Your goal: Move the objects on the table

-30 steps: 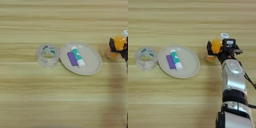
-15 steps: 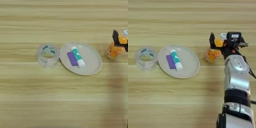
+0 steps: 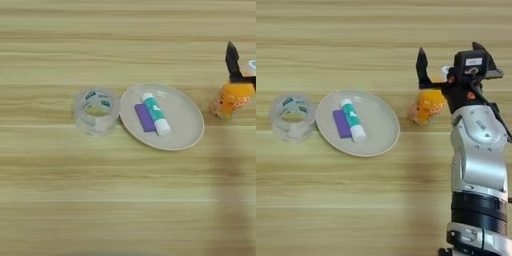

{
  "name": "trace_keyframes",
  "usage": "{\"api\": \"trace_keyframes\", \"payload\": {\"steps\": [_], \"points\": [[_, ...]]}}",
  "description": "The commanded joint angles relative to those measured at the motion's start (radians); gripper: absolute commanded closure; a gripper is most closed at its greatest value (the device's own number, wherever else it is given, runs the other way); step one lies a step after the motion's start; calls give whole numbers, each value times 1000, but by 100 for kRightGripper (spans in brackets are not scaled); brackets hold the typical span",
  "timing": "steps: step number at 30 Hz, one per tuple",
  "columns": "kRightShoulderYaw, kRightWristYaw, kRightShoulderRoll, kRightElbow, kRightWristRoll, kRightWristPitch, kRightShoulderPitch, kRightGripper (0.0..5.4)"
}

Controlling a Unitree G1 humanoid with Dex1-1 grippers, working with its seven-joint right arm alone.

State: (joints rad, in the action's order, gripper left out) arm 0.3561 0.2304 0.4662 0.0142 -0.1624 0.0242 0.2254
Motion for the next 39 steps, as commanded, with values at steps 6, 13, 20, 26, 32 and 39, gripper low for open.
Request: {"api": "trace_keyframes", "payload": {"steps": [6, 13, 20, 26, 32, 39], "points": [[-73, 83, 21, -212, -6, 42, -32, 3], [-122, 143, 13, -251, -15, 75, -59, 3], [-184, 178, 0, -234, 7, 95, -67, 3], [-213, 180, -33, -145, 12, 115, -40, 3], [-232, 183, -51, -45, 26, 123, -8, 3], [-260, 189, -72, 27, 32, 148, 14, 3]]}}
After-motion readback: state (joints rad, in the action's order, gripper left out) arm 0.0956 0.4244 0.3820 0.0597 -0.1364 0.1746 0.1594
